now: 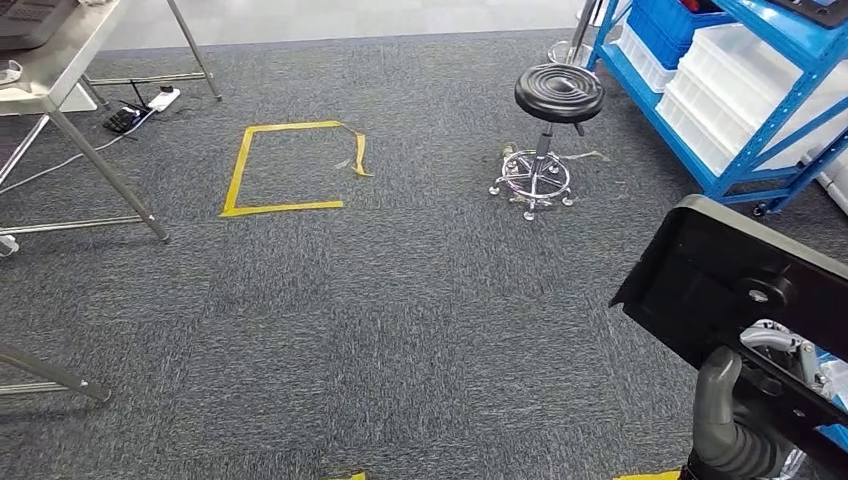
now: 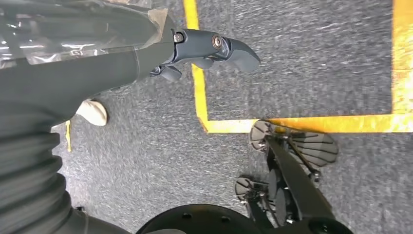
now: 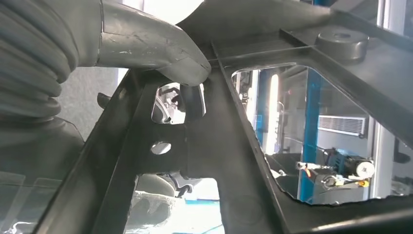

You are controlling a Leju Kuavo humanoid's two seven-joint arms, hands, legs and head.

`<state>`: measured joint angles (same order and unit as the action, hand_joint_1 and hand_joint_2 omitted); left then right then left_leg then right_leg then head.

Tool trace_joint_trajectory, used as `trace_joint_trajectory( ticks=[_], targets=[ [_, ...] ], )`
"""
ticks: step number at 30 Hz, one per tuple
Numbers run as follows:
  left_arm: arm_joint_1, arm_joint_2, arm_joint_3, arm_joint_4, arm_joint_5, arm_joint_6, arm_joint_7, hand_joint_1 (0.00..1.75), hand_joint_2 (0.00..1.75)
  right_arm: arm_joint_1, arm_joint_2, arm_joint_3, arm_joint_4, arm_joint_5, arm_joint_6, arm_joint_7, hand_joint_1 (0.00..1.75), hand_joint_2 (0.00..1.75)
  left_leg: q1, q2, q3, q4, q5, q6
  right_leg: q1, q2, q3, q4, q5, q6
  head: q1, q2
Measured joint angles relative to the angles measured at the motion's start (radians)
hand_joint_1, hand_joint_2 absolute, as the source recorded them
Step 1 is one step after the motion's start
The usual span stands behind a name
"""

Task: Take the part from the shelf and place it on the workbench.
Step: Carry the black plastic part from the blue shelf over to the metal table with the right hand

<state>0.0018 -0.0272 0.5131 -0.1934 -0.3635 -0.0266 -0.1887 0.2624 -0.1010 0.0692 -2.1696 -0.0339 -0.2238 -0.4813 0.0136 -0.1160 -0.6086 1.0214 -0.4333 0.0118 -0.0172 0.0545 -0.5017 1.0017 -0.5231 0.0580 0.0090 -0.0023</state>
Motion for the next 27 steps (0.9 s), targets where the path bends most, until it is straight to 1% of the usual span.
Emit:
trace_joint_trajectory(
  ticks=[1, 2, 3, 4, 5, 6, 7, 8, 9, 10, 11, 12, 13, 14, 15, 16, 17, 18, 19, 20, 21, 22, 23, 24, 25, 26, 27],
  targets=[
    [0.002, 0.000, 0.000, 0.000, -0.001, 0.003, 0.001, 0.00, 1.75, -0.005, 0.001, 0.003, 0.000, 0.002, 0.000, 0.001, 1.75, 1.75, 0.002, -0.008, -0.004, -0.003, 0.004, -0.007, 0.001, -0.010, 0.000, 0.000, 0.004, -0.008, -0.001, 0.000],
    [0.003, 0.000, 0.000, 0.000, -0.001, 0.006, 0.002, 0.00, 1.75, -0.011, 0.002, 0.005, 0.000, 0.004, 0.001, 0.003, 1.75, 1.75, 0.003, -0.004, -0.008, 0.000, 0.003, -0.012, 0.001, -0.020, 0.000, -0.002, 0.008, -0.016, -0.001, 0.000],
    [0.004, 0.000, 0.000, 0.000, -0.002, 0.009, 0.003, 0.00, 1.75, -0.016, 0.004, 0.008, 0.000, 0.007, 0.003, 0.005, 1.75, 1.75, 0.003, 0.015, -0.016, 0.015, -0.009, -0.015, -0.001, -0.030, 0.000, -0.003, 0.012, -0.026, -0.003, 0.000],
    [0.003, 0.000, 0.000, 0.000, -0.002, 0.012, 0.004, 0.00, 1.75, -0.020, 0.006, 0.011, 0.000, 0.009, 0.005, 0.008, 1.75, 1.75, 0.002, 0.040, -0.033, 0.048, -0.032, -0.017, -0.003, -0.042, -0.001, -0.005, 0.014, -0.036, -0.007, 0.000],
    [0.001, -0.001, 0.000, 0.000, -0.003, 0.014, 0.004, 0.00, 1.75, -0.023, 0.008, 0.015, 0.001, 0.012, 0.007, 0.010, 1.75, 1.75, 0.001, 0.071, -0.058, 0.103, -0.066, -0.018, -0.001, -0.055, -0.002, -0.006, 0.015, -0.044, -0.010, 0.000],
    [-0.001, -0.002, 0.000, 0.000, -0.003, 0.015, 0.005, 0.00, 1.75, -0.024, 0.010, 0.019, 0.002, 0.014, 0.009, 0.012, 1.75, 1.75, 0.000, 0.092, -0.089, 0.170, -0.102, -0.019, 0.003, -0.069, -0.004, -0.006, 0.015, -0.050, -0.013, 0.000],
    [-0.002, -0.002, -0.001, 0.000, -0.003, 0.016, 0.006, 0.00, 1.75, -0.025, 0.012, 0.022, 0.003, 0.016, 0.010, 0.014, 1.75, 1.75, 0.000, 0.101, -0.117, 0.231, -0.129, -0.019, 0.007, -0.083, -0.008, -0.006, 0.015, -0.053, -0.014, 0.000],
    [-0.002, -0.003, -0.001, 0.000, -0.003, 0.016, 0.006, 0.00, 1.75, -0.026, 0.014, 0.026, 0.005, 0.017, 0.011, 0.015, 1.75, 1.75, 0.000, 0.106, -0.133, 0.271, -0.141, -0.019, 0.011, -0.098, -0.011, -0.006, 0.014, -0.055, -0.014, 0.000],
    [-0.001, -0.003, -0.001, 0.000, -0.003, 0.017, 0.007, 0.00, 1.75, -0.028, 0.016, 0.028, 0.007, 0.018, 0.012, 0.015, 1.75, 1.75, 0.000, 0.109, -0.130, 0.272, -0.134, -0.017, 0.014, -0.112, -0.013, -0.006, 0.014, -0.057, -0.014, 0.000],
    [0.000, -0.002, -0.001, 0.000, -0.003, 0.017, 0.008, 0.00, 1.75, -0.029, 0.018, 0.029, 0.008, 0.018, 0.012, 0.015, 1.75, 1.75, -0.001, 0.115, -0.105, 0.235, -0.113, -0.014, 0.017, -0.126, -0.014, -0.006, 0.013, -0.058, -0.014, 0.000],
    [0.001, -0.002, 0.000, 0.000, -0.003, 0.018, 0.008, 0.00, 1.75, -0.030, 0.019, 0.030, 0.008, 0.018, 0.012, 0.016, 1.75, 1.75, -0.003, 0.130, -0.064, 0.170, -0.086, -0.010, 0.019, -0.138, -0.011, -0.006, 0.012, -0.059, -0.014, 0.000],
    [0.000, -0.002, 0.000, 0.000, -0.003, 0.018, 0.009, 0.00, 1.75, -0.032, 0.021, 0.031, 0.009, 0.019, 0.012, 0.016, 1.75, 1.75, -0.007, 0.153, -0.022, 0.102, -0.066, -0.004, 0.023, -0.150, -0.008, -0.005, 0.010, -0.058, -0.014, 0.000],
    [-0.002, -0.001, 0.000, 0.000, -0.003, 0.019, 0.009, 0.00, 1.75, -0.033, 0.022, 0.031, 0.009, 0.019, 0.012, 0.016, 1.75, 1.75, -0.011, 0.170, 0.010, 0.049, -0.051, 0.002, 0.026, -0.160, -0.005, -0.004, 0.008, -0.056, -0.012, 0.000],
    [-0.003, -0.001, -0.001, -0.001, -0.003, 0.019, 0.009, 0.00, 1.75, -0.035, 0.023, 0.032, 0.009, 0.019, 0.012, 0.016, 1.75, 1.75, -0.016, 0.182, 0.028, 0.017, -0.045, 0.008, 0.030, -0.169, -0.002, -0.003, 0.007, -0.052, -0.011, 0.000],
    [-0.003, -0.001, -0.001, -0.001, -0.003, 0.021, 0.011, 0.00, 1.75, -0.036, 0.024, 0.033, 0.009, 0.020, 0.013, 0.016, 1.75, 1.75, -0.020, 0.181, 0.031, 0.007, -0.044, 0.013, 0.032, -0.179, -0.002, -0.003, 0.006, -0.048, -0.010, 0.000],
    [-0.002, -0.001, -0.001, -0.001, -0.003, 0.026, 0.014, 0.00, 1.75, -0.037, 0.025, 0.034, 0.009, 0.021, 0.014, 0.016, 1.75, 1.75, -0.021, 0.168, 0.029, 0.004, -0.040, 0.019, 0.032, -0.190, 0.000, -0.004, 0.006, -0.045, -0.009, 0.000],
    [-0.001, -0.002, 0.000, -0.001, -0.003, 0.031, 0.016, 0.00, 1.75, -0.038, 0.027, 0.036, 0.009, 0.023, 0.015, 0.015, 1.75, 1.75, -0.019, 0.157, 0.029, -0.001, -0.036, 0.024, 0.032, -0.189, -0.001, -0.002, 0.003, -0.040, -0.009, 0.000],
    [0.001, -0.002, 0.000, -0.001, -0.003, 0.037, 0.018, 0.00, 1.75, -0.038, 0.028, 0.037, 0.009, 0.025, 0.018, 0.015, 1.75, 1.75, -0.017, 0.147, 0.030, -0.007, -0.031, 0.031, 0.030, -0.170, -0.006, 0.008, -0.005, -0.036, -0.008, 0.000],
    [0.001, -0.002, 0.001, -0.001, -0.003, 0.041, 0.018, 0.00, 1.75, -0.037, 0.030, 0.037, 0.009, 0.027, 0.020, 0.015, 1.75, 1.75, -0.013, 0.136, 0.031, -0.013, -0.026, 0.037, 0.027, -0.140, -0.019, 0.037, -0.021, -0.033, -0.008, 0.000],
    [0.000, -0.003, 0.001, -0.001, -0.003, 0.044, 0.019, 0.00, 1.75, -0.036, 0.030, 0.037, 0.008, 0.028, 0.021, 0.014, 1.75, 1.75, -0.010, 0.125, 0.032, -0.016, -0.022, 0.041, 0.023, -0.104, -0.043, 0.087, -0.046, -0.032, -0.006, 0.000],
    [-0.002, -0.003, 0.002, -0.002, -0.003, 0.046, 0.019, 0.00, 1.75, -0.033, 0.031, 0.037, 0.008, 0.029, 0.023, 0.014, 1.75, 1.75, -0.010, 0.113, 0.030, -0.017, -0.019, 0.043, 0.018, -0.076, -0.073, 0.155, -0.074, -0.033, -0.006, 0.000],
    [-0.003, -0.003, 0.002, -0.002, -0.003, 0.047, 0.018, 0.00, 1.75, -0.030, 0.031, 0.037, 0.008, 0.029, 0.024, 0.014, 1.75, 1.75, -0.009, 0.100, 0.028, -0.016, -0.018, 0.044, 0.014, -0.064, -0.105, 0.223, -0.099, -0.032, -0.005, 0.000],
    [-0.004, -0.004, 0.002, -0.002, -0.003, 0.047, 0.018, 0.00, 1.75, -0.027, 0.032, 0.037, 0.008, 0.029, 0.026, 0.015, 1.75, 1.75, -0.009, 0.086, 0.027, -0.016, -0.017, 0.043, 0.010, -0.060, -0.128, 0.270, -0.111, -0.027, -0.005, 0.000],
    [-0.003, -0.004, 0.003, -0.002, -0.004, 0.047, 0.018, 0.00, 1.75, -0.025, 0.032, 0.037, 0.009, 0.029, 0.029, 0.015, 1.75, 1.75, -0.008, 0.071, 0.026, -0.016, -0.015, 0.041, 0.005, -0.059, -0.135, 0.280, -0.108, -0.018, -0.005, 0.000],
    [-0.002, -0.005, 0.003, -0.002, -0.004, 0.047, 0.018, 0.00, 1.75, -0.022, 0.033, 0.037, 0.008, 0.030, 0.031, 0.015, 1.75, 1.75, -0.006, 0.057, 0.027, -0.015, -0.014, 0.038, 0.001, -0.057, -0.122, 0.250, -0.088, -0.006, -0.005, 0.000],
    [-0.002, -0.005, 0.004, -0.002, -0.004, 0.047, 0.017, 0.00, 1.75, -0.021, 0.033, 0.037, 0.008, 0.030, 0.033, 0.015, 1.75, 1.75, -0.003, 0.042, 0.027, -0.014, -0.013, 0.034, -0.006, -0.048, -0.091, 0.183, -0.056, 0.008, -0.005, 0.000],
    [-0.002, -0.005, 0.004, -0.002, -0.006, 0.047, 0.017, 0.00, 1.75, -0.019, 0.033, 0.037, 0.008, 0.030, 0.033, 0.015, 1.75, 1.75, -0.001, 0.028, 0.026, -0.012, -0.012, 0.028, -0.013, -0.028, -0.057, 0.110, -0.030, 0.020, -0.005, 0.000]
  ],
)
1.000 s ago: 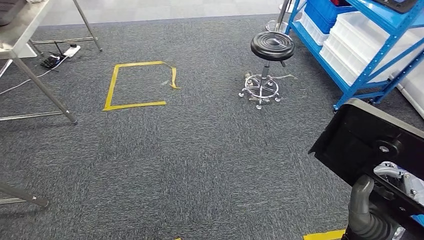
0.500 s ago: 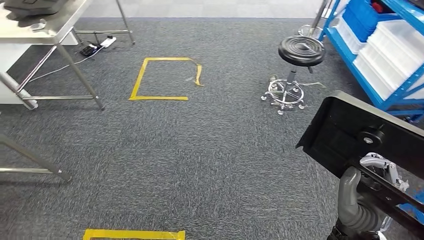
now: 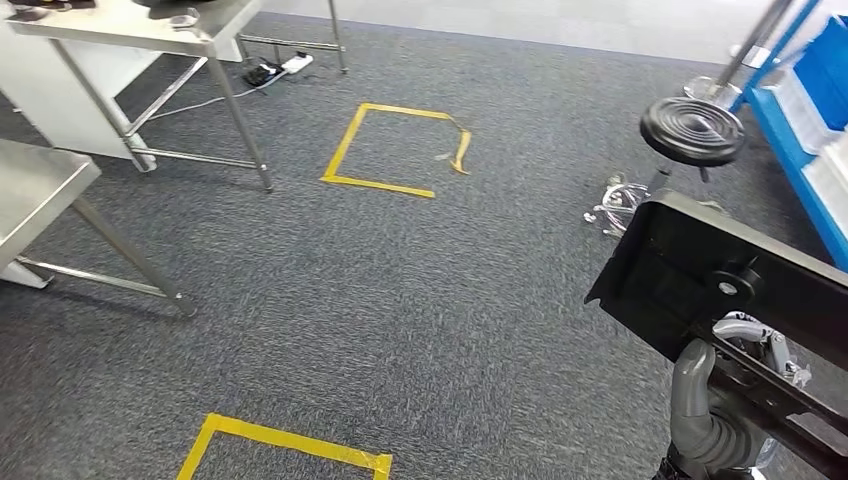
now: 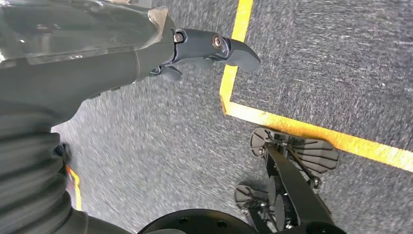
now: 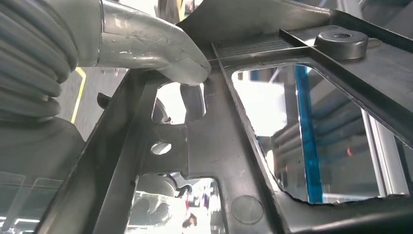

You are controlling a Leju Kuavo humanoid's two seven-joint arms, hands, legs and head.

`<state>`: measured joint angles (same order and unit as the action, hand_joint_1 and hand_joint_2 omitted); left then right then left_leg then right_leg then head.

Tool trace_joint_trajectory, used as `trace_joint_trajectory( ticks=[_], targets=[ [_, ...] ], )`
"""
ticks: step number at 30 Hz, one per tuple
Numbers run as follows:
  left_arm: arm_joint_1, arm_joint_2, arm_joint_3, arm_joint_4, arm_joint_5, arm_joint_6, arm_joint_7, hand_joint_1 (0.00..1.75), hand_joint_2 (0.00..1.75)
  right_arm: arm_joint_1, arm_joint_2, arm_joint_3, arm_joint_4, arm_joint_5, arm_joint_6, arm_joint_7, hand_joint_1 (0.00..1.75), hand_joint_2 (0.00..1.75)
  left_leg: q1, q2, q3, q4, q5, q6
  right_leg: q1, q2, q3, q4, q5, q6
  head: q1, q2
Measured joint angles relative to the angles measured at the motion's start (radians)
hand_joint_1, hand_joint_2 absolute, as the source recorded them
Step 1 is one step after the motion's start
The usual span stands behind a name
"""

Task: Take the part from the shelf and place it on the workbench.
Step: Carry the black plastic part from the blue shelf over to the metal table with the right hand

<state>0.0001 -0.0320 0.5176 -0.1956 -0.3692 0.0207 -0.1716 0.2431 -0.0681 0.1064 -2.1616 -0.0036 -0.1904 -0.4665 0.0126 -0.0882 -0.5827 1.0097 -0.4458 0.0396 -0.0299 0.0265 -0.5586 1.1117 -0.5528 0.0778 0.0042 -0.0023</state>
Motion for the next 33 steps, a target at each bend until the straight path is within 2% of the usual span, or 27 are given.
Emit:
trace_joint_trajectory(
  ticks=[1, 2, 3, 5, 6, 7, 9, 11, 12, 13, 14, 16, 17, 18, 20, 21, 22, 24, 25, 26, 27, 28, 29, 30, 31, 32, 33],
  targets=[
    [0.000, 0.000, 0.000, 0.000, -0.002, 0.000, 0.000, 0.00, 1.75, 0.002, 0.000, 0.000, -0.001, 0.000, 0.000, 0.000, 1.75, 1.75, 0.001, -0.014, -0.002, 0.002, 0.001, -0.007, -0.004, 0.017, 0.027, -0.061, 0.021, 0.004, 0.000, 0.000],
    [0.000, 0.001, 0.001, -0.001, -0.003, 0.000, -0.001, 0.00, 1.75, 0.005, 0.001, 0.000, -0.002, 0.000, 0.001, -0.001, 1.75, 1.75, 0.002, -0.025, -0.006, 0.004, 0.002, -0.015, -0.004, 0.030, 0.043, -0.099, 0.032, 0.000, 0.000, 0.000],
    [0.001, 0.002, 0.001, -0.002, -0.005, 0.000, -0.002, 0.00, 1.75, 0.006, 0.001, 0.000, -0.003, 0.000, 0.001, -0.001, 1.75, 1.75, 0.002, -0.035, -0.010, 0.002, 0.005, -0.023, -0.001, 0.034, 0.048, -0.109, 0.033, -0.009, -0.001, 0.000],
    [0.006, 0.002, 0.002, -0.002, -0.007, -0.005, -0.005, 0.00, 1.75, 0.004, 0.002, 0.000, -0.004, -0.002, 0.002, -0.003, 1.75, 1.75, 0.006, -0.046, -0.017, -0.002, 0.012, -0.037, 0.003, 0.014, 0.049, -0.110, 0.039, -0.031, -0.002, 0.000],
    [0.008, 0.002, 0.002, -0.002, -0.008, -0.008, -0.007, 0.00, 1.75, 0.000, 0.002, 0.000, -0.004, -0.003, 0.002, -0.003, 1.75, 1.75, 0.006, -0.029, -0.021, 0.003, 0.009, -0.041, 0.003, 0.004, 0.049, -0.111, 0.043, -0.039, -0.004, 0.000],
    [0.009, 0.002, 0.002, -0.002, -0.009, -0.012, -0.009, 0.00, 1.75, -0.005, 0.003, -0.001, -0.004, -0.006, 0.002, -0.003, 1.75, 1.75, 0.005, -0.001, -0.032, 0.024, -0.006, -0.044, 0.002, -0.007, 0.048, -0.112, 0.047, -0.048, -0.008, 0.000],
    [0.004, 0.002, 0.002, -0.003, -0.013, -0.020, -0.012, 0.00, 1.75, -0.018, 0.005, -0.002, -0.003, -0.012, 0.004, -0.001, 1.75, 1.75, 0.001, 0.063, -0.083, 0.131, -0.071, -0.044, 0.007, -0.032, 0.044, -0.113, 0.050, -0.062, -0.017, 0.000],
    [-0.003, 0.002, 0.002, -0.004, -0.017, -0.028, -0.015, 0.00, 1.75, -0.034, 0.006, -0.003, 0.000, -0.018, 0.010, 0.005, 1.75, 1.75, 0.001, 0.080, -0.145, 0.262, -0.130, -0.043, 0.017, -0.062, 0.039, -0.113, 0.051, -0.070, -0.022, 0.000],
    [-0.004, 0.003, 0.002, -0.004, -0.017, -0.030, -0.016, 0.00, 1.75, -0.042, 0.007, -0.003, 0.003, -0.021, 0.014, 0.007, 1.75, 1.75, 0.000, 0.081, -0.156, 0.289, -0.134, -0.041, 0.021, -0.077, 0.037, -0.113, 0.050, -0.072, -0.022, 0.000],
    [-0.004, 0.003, 0.002, -0.004, -0.017, -0.032, -0.016, 0.00, 1.75, -0.050, 0.008, -0.003, 0.006, -0.024, 0.018, 0.009, 1.75, 1.75, 0.000, 0.084, -0.147, 0.279, -0.121, -0.038, 0.024, -0.090, 0.037, -0.113, 0.050, -0.074, -0.023, 0.000],
    [-0.004, 0.004, 0.002, -0.004, -0.017, -0.032, -0.016, 0.00, 1.75, -0.057, 0.009, -0.003, 0.009, -0.027, 0.023, 0.010, 1.75, 1.75, -0.002, 0.091, -0.116, 0.230, -0.093, -0.033, 0.027, -0.103, 0.038, -0.113, 0.049, -0.075, -0.023, 0.000],
    [-0.006, 0.005, 0.002, -0.005, -0.017, -0.032, -0.016, 0.00, 1.75, -0.075, 0.010, -0.003, 0.015, -0.032, 0.035, 0.011, 1.75, 1.75, -0.013, 0.139, -0.034, 0.091, -0.042, -0.018, 0.033, -0.126, 0.042, -0.112, 0.047, -0.075, -0.023, 0.000],
    [-0.010, 0.006, 0.002, -0.005, -0.017, -0.032, -0.016, 0.00, 1.75, -0.085, 0.010, -0.003, 0.020, -0.034, 0.041, 0.010, 1.75, 1.75, -0.019, 0.160, -0.007, 0.042, -0.029, -0.011, 0.037, -0.137, 0.042, -0.111, 0.045, -0.073, -0.022, 0.000],
    [-0.013, 0.007, 0.002, -0.006, -0.016, -0.032, -0.016, 0.00, 1.75, -0.095, 0.011, -0.003, 0.025, -0.037, 0.048, 0.009, 1.75, 1.75, -0.026, 0.172, 0.005, 0.015, -0.026, -0.005, 0.040, -0.149, 0.043, -0.111, 0.044, -0.070, -0.022, 0.000],
    [-0.015, 0.007, 0.004, -0.006, -0.014, -0.032, -0.016, 0.00, 1.75, -0.114, 0.011, -0.003, 0.036, -0.044, 0.059, 0.006, 1.75, 1.75, -0.030, 0.152, 0.002, 0.005, -0.022, 0.005, 0.042, -0.172, 0.045, -0.113, 0.043, -0.063, -0.022, 0.000],
    [-0.014, 0.007, 0.005, -0.005, -0.013, -0.032, -0.015, 0.00, 1.75, -0.123, 0.011, -0.003, 0.042, -0.046, 0.062, 0.005, 1.75, 1.75, -0.028, 0.139, 0.003, -0.001, -0.017, 0.010, 0.041, -0.162, 0.044, -0.108, 0.039, -0.058, -0.022, 0.000],
    [-0.014, 0.007, 0.006, -0.005, -0.012, -0.032, -0.015, 0.00, 1.75, -0.129, 0.011, -0.004, 0.047, -0.048, 0.064, 0.003, 1.75, 1.75, -0.024, 0.126, 0.005, -0.007, -0.010, 0.016, 0.039, -0.137, 0.036, -0.088, 0.026, -0.055, -0.022, 0.000],
    [-0.016, 0.007, 0.007, -0.005, -0.010, -0.032, -0.013, 0.00, 1.75, -0.136, 0.010, -0.006, 0.056, -0.049, 0.066, 0.001, 1.75, 1.75, -0.016, 0.100, 0.005, -0.015, 0.001, 0.024, 0.032, -0.064, -0.010, 0.013, -0.022, -0.054, -0.019, 0.000],
    [-0.018, 0.006, 0.007, -0.005, -0.010, -0.032, -0.013, 0.00, 1.75, -0.137, 0.010, -0.007, 0.061, -0.049, 0.067, 0.000, 1.75, 1.75, -0.014, 0.085, 0.002, -0.015, 0.003, 0.027, 0.028, -0.043, -0.042, 0.082, -0.050, -0.055, -0.019, 0.000],
    [-0.019, 0.006, 0.007, -0.005, -0.009, -0.032, -0.013, 0.00, 1.75, -0.137, 0.009, -0.008, 0.066, -0.050, 0.068, -0.001, 1.75, 1.75, -0.013, 0.069, -0.001, -0.015, 0.005, 0.026, 0.024, -0.034, -0.072, 0.142, -0.070, -0.052, -0.018, 0.000],
    [-0.018, 0.005, 0.007, -0.005, -0.010, -0.032, -0.013, 0.00, 1.75, -0.137, 0.009, -0.008, 0.070, -0.051, 0.069, -0.001, 1.75, 1.75, -0.012, 0.054, -0.002, -0.015, 0.007, 0.024, 0.020, -0.032, -0.088, 0.173, -0.076, -0.045, -0.018, 0.000],
    [-0.018, 0.004, 0.007, -0.005, -0.012, -0.032, -0.012, 0.00, 1.75, -0.137, 0.009, -0.008, 0.074, -0.052, 0.070, -0.001, 1.75, 1.75, -0.010, 0.038, -0.003, -0.014, 0.008, 0.022, 0.016, -0.030, -0.086, 0.164, -0.064, -0.034, -0.018, 0.000],
    [-0.017, 0.004, 0.007, -0.005, -0.014, -0.032, -0.012, 0.00, 1.75, -0.137, 0.010, -0.008, 0.077, -0.053, 0.071, -0.001, 1.75, 1.75, -0.007, 0.022, -0.003, -0.013, 0.009, 0.018, 0.010, -0.026, -0.064, 0.115, -0.037, -0.021, -0.018, 0.000],
    [-0.017, 0.003, 0.007, -0.005, -0.016, -0.032, -0.011, 0.00, 1.75, -0.138, 0.010, -0.009, 0.079, -0.054, 0.073, 0.000, 1.75, 1.75, -0.004, 0.006, -0.004, -0.011, 0.010, 0.013, 0.004, -0.011, -0.030, 0.040, -0.004, -0.006, -0.017, 0.000],
    [-0.017, 0.003, 0.007, -0.005, -0.017, -0.032, -0.011, 0.00, 1.75, -0.139, 0.010, -0.009, 0.082, -0.056, 0.076, 0.000, 1.75, 1.75, -0.003, -0.008, -0.006, -0.007, 0.009, 0.006, -0.001, 0.011, 0.001, -0.030, 0.022, 0.003, -0.016, 0.000],
    [-0.018, 0.004, 0.007, -0.005, -0.017, -0.032, -0.011, 0.00, 1.75, -0.140, 0.011, -0.009, 0.084, -0.057, 0.079, 0.000, 1.75, 1.75, -0.003, -0.020, -0.010, -0.004, 0.009, -0.001, -0.004, 0.028, 0.024, -0.080, 0.039, 0.002, -0.015, 0.000],
    [-0.018, 0.004, 0.007, -0.005, -0.018, -0.032, -0.011, 0.00, 1.75, -0.141, 0.012, -0.009, 0.087, -0.059, 0.083, 0.000, 1.75, 1.75, -0.003, -0.031, -0.015, -0.002, 0.010, -0.009, -0.004, 0.039, 0.034, -0.104, 0.045, -0.005, -0.015, 0.000]
  ],
)
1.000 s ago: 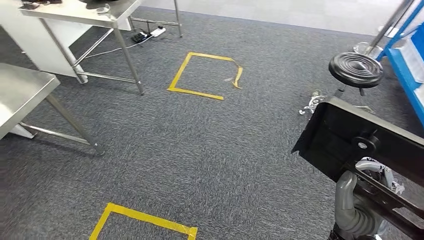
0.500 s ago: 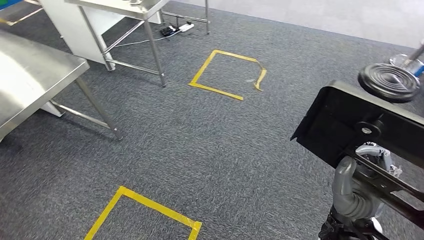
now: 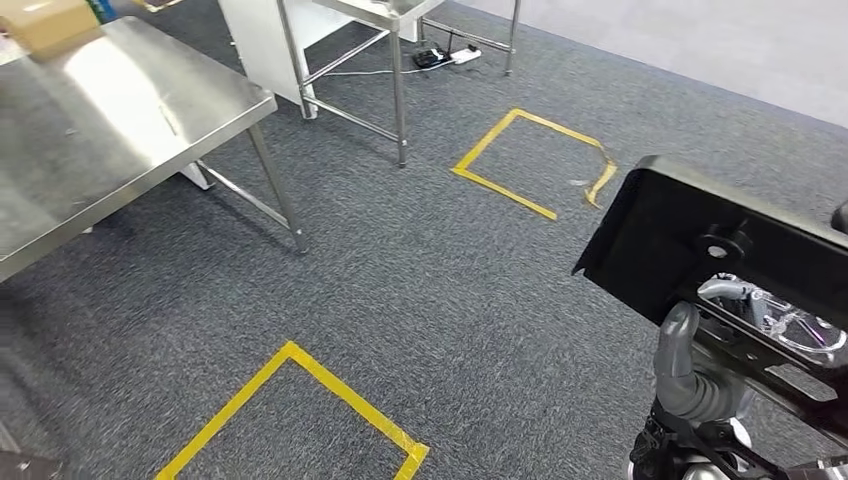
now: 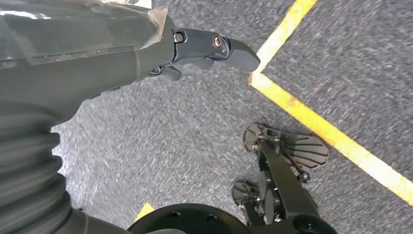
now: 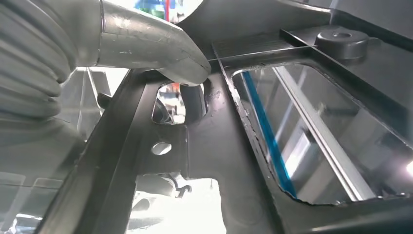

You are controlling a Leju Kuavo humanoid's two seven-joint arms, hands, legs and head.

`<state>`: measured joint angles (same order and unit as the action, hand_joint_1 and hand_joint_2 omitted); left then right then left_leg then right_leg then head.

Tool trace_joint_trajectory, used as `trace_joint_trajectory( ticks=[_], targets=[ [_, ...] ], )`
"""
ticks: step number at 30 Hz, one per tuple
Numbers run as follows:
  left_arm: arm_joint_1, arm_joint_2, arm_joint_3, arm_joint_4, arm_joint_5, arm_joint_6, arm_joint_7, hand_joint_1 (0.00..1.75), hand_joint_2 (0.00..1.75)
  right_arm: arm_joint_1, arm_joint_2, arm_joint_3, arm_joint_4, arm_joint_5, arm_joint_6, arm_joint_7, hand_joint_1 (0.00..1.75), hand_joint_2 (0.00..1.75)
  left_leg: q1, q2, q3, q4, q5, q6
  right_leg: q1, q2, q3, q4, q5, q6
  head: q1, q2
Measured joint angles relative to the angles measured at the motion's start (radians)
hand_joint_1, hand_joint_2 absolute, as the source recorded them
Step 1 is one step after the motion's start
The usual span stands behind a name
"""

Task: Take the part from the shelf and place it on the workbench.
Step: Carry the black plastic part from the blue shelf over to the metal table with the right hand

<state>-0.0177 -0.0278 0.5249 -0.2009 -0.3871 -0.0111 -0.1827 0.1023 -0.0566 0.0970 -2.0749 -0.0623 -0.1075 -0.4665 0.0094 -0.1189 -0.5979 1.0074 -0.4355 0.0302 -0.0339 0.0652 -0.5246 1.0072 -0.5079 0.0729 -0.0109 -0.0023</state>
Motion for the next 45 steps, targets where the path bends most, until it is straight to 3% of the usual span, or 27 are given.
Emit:
trace_joint_trajectory(
  ticks=[2, 3, 5, 7, 9, 10, 12, 14, 16, 18, 20, 22, 24, 25, 26, 27, 28, 29, 31, 33, 35, 37, 39, 40, 42, 43, 45],
  targets=[
    [0.003, 0.001, 0.000, 0.000, -0.001, 0.000, 0.000, 0.00, 1.75, -0.002, 0.002, -0.001, 0.005, -0.002, 0.006, -0.001, 1.75, 1.75, 0.002, -0.019, -0.009, -0.003, 0.007, -0.015, 0.004, -0.014, 0.001, -0.003, 0.003, -0.024, -0.002, 0.000],
    [0.006, 0.001, 0.000, 0.001, -0.001, 0.000, 0.000, 0.00, 1.75, -0.003, 0.003, -0.001, 0.006, -0.003, 0.008, -0.001, 1.75, 1.75, 0.003, -0.015, -0.012, -0.002, 0.007, -0.021, 0.003, -0.025, 0.001, -0.004, 0.007, -0.033, -0.003, 0.000],
    [0.008, 0.000, 0.001, 0.001, -0.002, 0.000, 0.001, 0.00, 1.75, -0.002, 0.005, -0.002, 0.008, -0.003, 0.011, -0.002, 1.75, 1.75, 0.002, 0.033, -0.035, 0.043, -0.024, -0.027, 0.000, -0.049, 0.002, -0.008, 0.011, -0.050, -0.010, 0.000],
    [0.005, -0.001, 0.000, 0.001, -0.004, 0.000, 0.001, 0.00, 1.75, -0.001, 0.007, -0.004, 0.010, -0.003, 0.011, -0.003, 1.75, 1.75, 0.001, 0.093, -0.094, 0.166, -0.093, -0.030, 0.006, -0.076, 0.001, -0.009, 0.011, -0.061, -0.018, 0.000],
    [0.004, -0.002, 0.000, 0.001, -0.005, 0.000, 0.001, 0.00, 1.75, 0.000, 0.007, -0.006, 0.013, -0.003, 0.012, -0.003, 1.75, 1.75, 0.002, 0.109, -0.146, 0.275, -0.134, -0.033, 0.012, -0.105, 0.000, -0.009, 0.009, -0.065, -0.019, 0.000],
    [0.005, -0.003, 0.000, 0.001, -0.006, 0.000, 0.000, 0.00, 1.75, 0.001, 0.007, -0.007, 0.014, -0.002, 0.012, -0.003, 1.75, 1.75, 0.002, 0.112, -0.147, 0.282, -0.128, -0.032, 0.014, -0.119, 0.000, -0.009, 0.008, -0.066, -0.019, 0.000],
    [0.007, -0.003, 0.000, 0.001, -0.007, -0.001, -0.006, 0.00, 1.75, 0.002, 0.008, -0.009, 0.016, -0.002, 0.012, -0.003, 1.75, 1.75, 0.001, 0.128, -0.091, 0.187, -0.073, -0.027, 0.016, -0.143, 0.004, -0.008, 0.005, -0.067, -0.019, 0.000],
    [0.005, -0.002, 0.000, 0.001, -0.009, -0.002, -0.012, 0.00, 1.75, 0.004, 0.010, -0.010, 0.016, 0.000, 0.012, -0.003, 1.75, 1.75, -0.006, 0.172, -0.018, 0.059, -0.031, -0.018, 0.022, -0.165, 0.009, -0.008, -0.001, -0.063, -0.020, 0.000],
    [0.003, -0.001, 0.000, 0.001, -0.010, -0.003, -0.017, 0.00, 1.75, 0.007, 0.011, -0.013, 0.016, 0.003, 0.012, -0.004, 1.75, 1.75, -0.015, 0.190, 0.005, 0.010, -0.025, -0.009, 0.030, -0.184, 0.012, -0.008, -0.005, -0.055, -0.018, 0.000],
    [0.005, 0.000, 0.000, 0.001, -0.012, -0.004, -0.020, 0.00, 1.75, 0.009, 0.014, -0.016, 0.014, 0.006, 0.012, -0.004, 1.75, 1.75, -0.015, 0.164, 0.006, 0.002, -0.020, 0.002, 0.031, -0.200, 0.015, -0.010, -0.009, -0.046, -0.016, 0.000],
    [0.007, 0.000, 0.000, 0.001, -0.015, -0.006, -0.023, 0.00, 1.75, 0.011, 0.016, -0.020, 0.010, 0.009, 0.013, -0.004, 1.75, 1.75, -0.008, 0.141, 0.013, -0.010, -0.012, 0.014, 0.030, -0.160, 0.004, 0.025, -0.033, -0.041, -0.015, 0.000],
    [0.004, 0.001, 0.000, 0.000, -0.018, -0.008, -0.025, 0.00, 1.75, 0.015, 0.017, -0.025, 0.007, 0.011, 0.013, -0.004, 1.75, 1.75, -0.003, 0.118, 0.014, -0.015, -0.007, 0.022, 0.026, -0.094, -0.051, 0.141, -0.086, -0.045, -0.011, 0.000],
    [0.002, 0.000, -0.001, 0.000, -0.019, -0.009, -0.026, 0.00, 1.75, 0.021, 0.017, -0.028, 0.007, 0.011, 0.013, -0.003, 1.75, 1.75, -0.001, 0.089, 0.012, -0.015, -0.006, 0.023, 0.023, -0.070, -0.118, 0.269, -0.127, -0.043, -0.010, 0.000],
    [0.003, 0.000, -0.001, 0.000, -0.019, -0.009, -0.026, 0.00, 1.75, 0.024, 0.017, -0.029, 0.007, 0.011, 0.013, -0.003, 1.75, 1.75, -0.001, 0.074, 0.012, -0.014, -0.005, 0.022, 0.021, -0.069, -0.131, 0.288, -0.125, -0.036, -0.010, 0.000],
    [0.003, -0.001, -0.001, 0.000, -0.020, -0.009, -0.026, 0.00, 1.75, 0.025, 0.017, -0.030, 0.007, 0.012, 0.013, -0.003, 1.75, 1.75, 0.001, 0.059, 0.013, -0.013, -0.005, 0.021, 0.017, -0.067, -0.123, 0.265, -0.106, -0.025, -0.010, 0.000],
    [0.004, -0.001, -0.001, 0.000, -0.022, -0.009, -0.027, 0.00, 1.75, 0.025, 0.017, -0.031, 0.007, 0.012, 0.013, -0.003, 1.75, 1.75, 0.004, 0.044, 0.014, -0.012, -0.005, 0.018, 0.013, -0.061, -0.097, 0.204, -0.075, -0.013, -0.010, 0.000],
    [0.004, -0.002, -0.001, 0.000, -0.023, -0.009, -0.028, 0.00, 1.75, 0.026, 0.017, -0.032, 0.006, 0.013, 0.013, -0.002, 1.75, 1.75, 0.005, 0.030, 0.013, -0.009, -0.006, 0.013, 0.006, -0.041, -0.064, 0.125, -0.041, -0.001, -0.009, 0.000],
    [0.004, -0.001, -0.001, 0.000, -0.025, -0.009, -0.029, 0.00, 1.75, 0.027, 0.017, -0.033, 0.006, 0.014, 0.014, -0.002, 1.75, 1.75, 0.006, 0.016, 0.011, -0.005, -0.007, 0.007, 0.001, -0.021, -0.037, 0.061, -0.016, 0.003, -0.008, 0.000],
    [0.004, 0.000, -0.001, 0.000, -0.028, -0.009, -0.031, 0.00, 1.75, 0.029, 0.017, -0.035, 0.005, 0.015, 0.018, -0.002, 1.75, 1.75, 0.005, -0.006, 0.002, -0.002, -0.007, -0.008, 0.000, 0.001, -0.011, 0.001, 0.004, -0.007, -0.008, 0.000],
    [0.009, 0.002, -0.002, 0.000, -0.029, -0.009, -0.031, 0.00, 1.75, 0.031, 0.017, -0.035, 0.005, 0.016, 0.021, -0.001, 1.75, 1.75, 0.007, -0.020, -0.005, -0.004, -0.002, -0.021, 0.002, -0.018, -0.009, 0.002, 0.008, -0.027, -0.010, 0.000],
    [0.013, 0.001, -0.002, 0.000, -0.030, -0.010, -0.031, 0.00, 1.75, 0.033, 0.018, -0.036, 0.003, 0.017, 0.022, -0.001, 1.75, 1.75, 0.006, 0.022, -0.019, 0.022, -0.019, -0.030, -0.001, -0.040, -0.007, -0.002, 0.012, -0.041, -0.014, 0.000],
    [0.012, 0.000, -0.002, 0.000, -0.031, -0.012, -0.029, 0.00, 1.75, 0.038, 0.018, -0.038, 0.002, 0.018, 0.022, -0.002, 1.75, 1.75, 0.004, 0.089, -0.067, 0.123, -0.079, -0.034, 0.003, -0.067, -0.006, -0.003, 0.012, -0.054, -0.021, 0.000],
    [0.010, -0.001, -0.002, 0.000, -0.032, -0.016, -0.025, 0.00, 1.75, 0.043, 0.019, -0.041, 0.001, 0.018, 0.023, -0.003, 1.75, 1.75, 0.005, 0.112, -0.129, 0.250, -0.134, -0.036, 0.010, -0.096, -0.007, -0.003, 0.010, -0.062, -0.024, 0.000],
    [0.011, -0.001, -0.002, 0.000, -0.032, -0.018, -0.023, 0.00, 1.75, 0.045, 0.020, -0.041, 0.001, 0.018, 0.023, -0.003, 1.75, 1.75, 0.005, 0.114, -0.143, 0.278, -0.139, -0.035, 0.012, -0.110, -0.007, -0.003, 0.009, -0.064, -0.024, 0.000],
    [0.013, -0.002, -0.002, 0.000, -0.033, -0.019, -0.020, 0.00, 1.75, 0.046, 0.022, -0.042, 0.000, 0.018, 0.023, -0.003, 1.75, 1.75, 0.003, 0.123, -0.106, 0.217, -0.094, -0.029, 0.016, -0.136, -0.004, -0.003, 0.006, -0.065, -0.024, 0.000],
    [0.013, -0.002, -0.002, 0.000, -0.033, -0.019, -0.019, 0.00, 1.75, 0.046, 0.023, -0.042, 0.000, 0.019, 0.023, -0.002, 1.75, 1.75, 0.000, 0.142, -0.065, 0.146, -0.062, -0.022, 0.018, -0.147, 0.000, -0.003, 0.004, -0.066, -0.025, 0.000],
    [0.010, -0.001, -0.002, 0.000, -0.037, -0.019, -0.016, 0.00, 1.75, 0.046, 0.027, -0.043, -0.003, 0.022, 0.027, -0.002, 1.75, 1.75, -0.011, 0.186, -0.002, 0.034, -0.029, -0.008, 0.025, -0.168, 0.005, -0.002, -0.002, -0.061, -0.024, 0.000]
  ],
)
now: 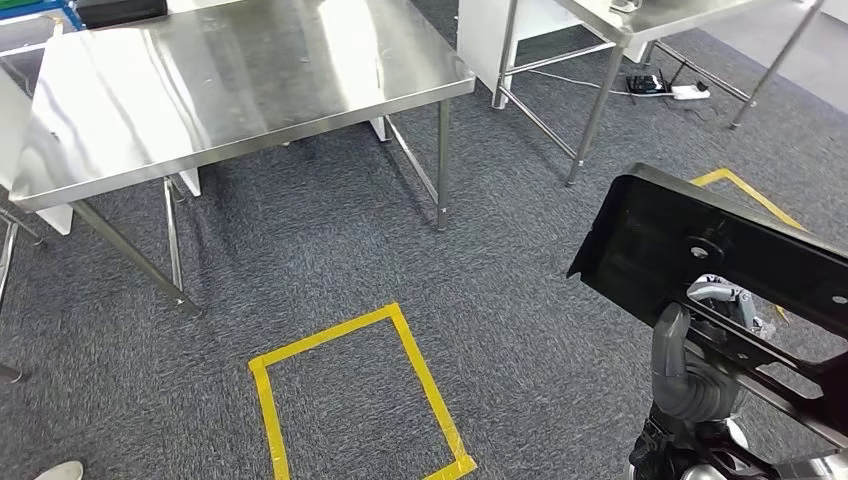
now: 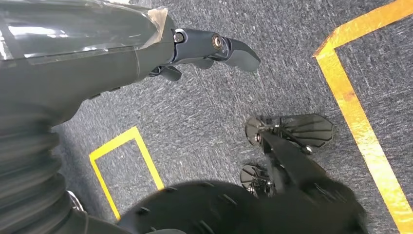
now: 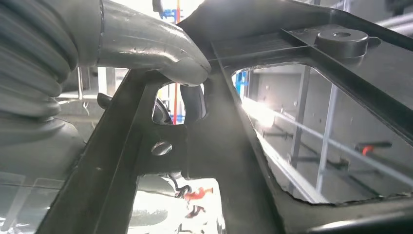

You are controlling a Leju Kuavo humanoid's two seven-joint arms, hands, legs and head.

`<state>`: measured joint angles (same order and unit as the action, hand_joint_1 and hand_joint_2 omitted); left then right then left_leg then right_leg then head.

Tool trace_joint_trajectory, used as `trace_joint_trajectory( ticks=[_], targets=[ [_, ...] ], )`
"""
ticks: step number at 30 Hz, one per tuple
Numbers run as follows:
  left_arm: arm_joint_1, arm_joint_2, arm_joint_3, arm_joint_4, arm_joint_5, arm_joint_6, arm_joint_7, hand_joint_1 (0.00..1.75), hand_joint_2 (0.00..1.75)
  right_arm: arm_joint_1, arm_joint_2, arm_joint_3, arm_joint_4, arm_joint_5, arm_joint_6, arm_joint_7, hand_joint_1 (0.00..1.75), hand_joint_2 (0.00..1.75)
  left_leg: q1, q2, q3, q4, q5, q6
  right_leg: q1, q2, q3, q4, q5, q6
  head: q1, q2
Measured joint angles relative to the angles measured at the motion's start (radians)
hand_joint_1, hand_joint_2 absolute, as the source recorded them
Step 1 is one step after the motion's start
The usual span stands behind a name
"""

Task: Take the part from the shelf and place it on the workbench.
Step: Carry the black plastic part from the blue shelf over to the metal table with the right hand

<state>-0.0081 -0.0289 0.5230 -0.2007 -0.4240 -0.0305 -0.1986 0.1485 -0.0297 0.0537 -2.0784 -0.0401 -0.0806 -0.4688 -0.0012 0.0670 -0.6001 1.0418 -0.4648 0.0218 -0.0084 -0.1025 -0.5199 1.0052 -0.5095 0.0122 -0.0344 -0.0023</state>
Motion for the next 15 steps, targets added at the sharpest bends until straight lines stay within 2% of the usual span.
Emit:
trace_joint_trajectory(
  ticks=[1, 2, 3, 4, 5, 6, 7, 8, 9, 10, 11, 12, 13, 14, 15],
  targets=[
    [-0.002, 0.000, 0.000, 0.000, -0.002, 0.000, 0.001, 0.00, 1.75, 0.000, 0.002, -0.001, -0.002, 0.003, 0.003, 0.000, 1.75, 1.75, -0.005, 0.011, 0.010, -0.022, 0.001, 0.005, 0.003, -0.010, 0.002, 0.000, -0.002, 0.004, 0.000, 0.000],
    [-0.003, 0.000, 0.000, 0.000, -0.003, 0.000, 0.002, 0.00, 1.75, 0.000, 0.004, -0.003, -0.003, 0.005, 0.006, 0.000, 1.75, 1.75, -0.010, 0.006, 0.009, -0.026, -0.001, 0.008, 0.005, -0.021, 0.003, -0.002, -0.003, 0.008, 0.001, 0.000],
    [-0.003, 0.000, 0.000, 0.000, -0.003, 0.001, 0.002, 0.00, 1.75, 0.000, 0.005, -0.004, -0.005, 0.007, 0.009, 0.001, 1.75, 1.75, -0.010, -0.008, 0.008, -0.030, 0.002, 0.012, 0.006, -0.032, 0.007, -0.005, -0.005, 0.013, 0.001, 0.000],
    [-0.002, 0.000, 0.000, 0.000, -0.004, 0.001, 0.003, 0.00, 1.75, 0.000, 0.007, -0.006, -0.008, 0.009, 0.012, 0.001, 1.75, 1.75, -0.008, -0.021, 0.011, -0.037, 0.006, 0.016, 0.005, -0.027, 0.008, -0.002, -0.008, 0.018, 0.001, 0.000],
    [-0.001, 0.000, 0.000, 0.000, -0.004, 0.003, 0.005, 0.00, 1.75, 0.000, 0.008, -0.008, -0.010, 0.010, 0.015, 0.001, 1.75, 1.75, -0.005, -0.033, 0.014, -0.044, 0.012, 0.021, 0.005, -0.005, 0.003, 0.011, -0.018, 0.021, 0.001, 0.000],
    [-0.002, 0.000, 0.000, 0.000, -0.004, 0.004, 0.006, 0.00, 1.75, 0.000, 0.009, -0.010, -0.013, 0.011, 0.018, 0.001, 1.75, 1.75, 0.000, -0.045, 0.018, -0.050, 0.017, 0.027, 0.004, 0.027, -0.013, 0.046, -0.036, 0.022, 0.002, 0.000],
    [-0.003, 0.000, 0.000, 0.000, -0.005, 0.006, 0.008, 0.00, 1.75, 0.002, 0.010, -0.013, -0.014, 0.012, 0.021, 0.002, 1.75, 1.75, 0.004, -0.057, 0.019, -0.053, 0.020, 0.030, 0.001, 0.064, -0.042, 0.104, -0.063, 0.021, 0.004, 0.000],
    [-0.004, 0.000, 0.000, 0.000, -0.005, 0.007, 0.008, 0.00, 1.75, 0.004, 0.010, -0.015, -0.014, 0.013, 0.023, 0.002, 1.75, 1.75, 0.005, -0.071, 0.018, -0.054, 0.022, 0.032, 0.000, 0.087, -0.078, 0.175, -0.091, 0.019, 0.004, 0.000],
    [-0.005, -0.001, 0.000, 0.000, -0.005, 0.008, 0.008, 0.00, 1.75, 0.006, 0.010, -0.017, -0.014, 0.013, 0.025, 0.003, 1.75, 1.75, 0.006, -0.086, 0.016, -0.054, 0.023, 0.033, -0.002, 0.096, -0.112, 0.241, -0.113, 0.019, 0.005, 0.000],
    [-0.006, -0.002, 0.000, 0.000, -0.006, 0.009, 0.009, 0.00, 1.75, 0.008, 0.010, -0.020, -0.014, 0.013, 0.027, 0.004, 1.75, 1.75, 0.006, -0.102, 0.016, -0.053, 0.023, 0.033, -0.004, 0.098, -0.135, 0.282, -0.122, 0.024, 0.005, 0.000],
    [-0.005, -0.002, 0.000, 0.000, -0.006, 0.009, 0.009, 0.00, 1.75, 0.009, 0.010, -0.021, -0.014, 0.013, 0.027, 0.005, 1.75, 1.75, 0.007, -0.117, 0.016, -0.053, 0.023, 0.031, -0.006, 0.099, -0.139, 0.284, -0.113, 0.033, 0.005, 0.000],
    [-0.004, -0.003, 0.000, 0.000, -0.007, 0.009, 0.010, 0.00, 1.75, 0.009, 0.010, -0.023, -0.014, 0.013, 0.028, 0.005, 1.75, 1.75, 0.009, -0.132, 0.017, -0.052, 0.024, 0.030, -0.009, 0.103, -0.123, 0.243, -0.088, 0.044, 0.005, 0.000],
    [-0.003, -0.004, 0.000, 0.000, -0.007, 0.009, 0.010, 0.00, 1.75, 0.009, 0.011, -0.024, -0.014, 0.013, 0.028, 0.005, 1.75, 1.75, 0.011, -0.147, 0.018, -0.051, 0.024, 0.026, -0.014, 0.115, -0.092, 0.172, -0.054, 0.057, 0.006, 0.000],
    [-0.004, -0.004, 0.000, 0.000, -0.008, 0.010, 0.010, 0.00, 1.75, 0.009, 0.010, -0.025, -0.014, 0.014, 0.028, 0.005, 1.75, 1.75, 0.012, -0.162, 0.017, -0.047, 0.023, 0.020, -0.020, 0.141, -0.060, 0.098, -0.025, 0.066, 0.007, 0.000],
    [-0.004, -0.004, 0.000, 0.000, -0.010, 0.010, 0.011, 0.00, 1.75, 0.010, 0.010, -0.027, -0.014, 0.014, 0.028, 0.005, 1.75, 1.75, 0.011, -0.175, 0.014, -0.043, 0.022, 0.014, -0.025, 0.161, -0.035, 0.041, -0.003, 0.066, 0.007, 0.000]
  ],
)
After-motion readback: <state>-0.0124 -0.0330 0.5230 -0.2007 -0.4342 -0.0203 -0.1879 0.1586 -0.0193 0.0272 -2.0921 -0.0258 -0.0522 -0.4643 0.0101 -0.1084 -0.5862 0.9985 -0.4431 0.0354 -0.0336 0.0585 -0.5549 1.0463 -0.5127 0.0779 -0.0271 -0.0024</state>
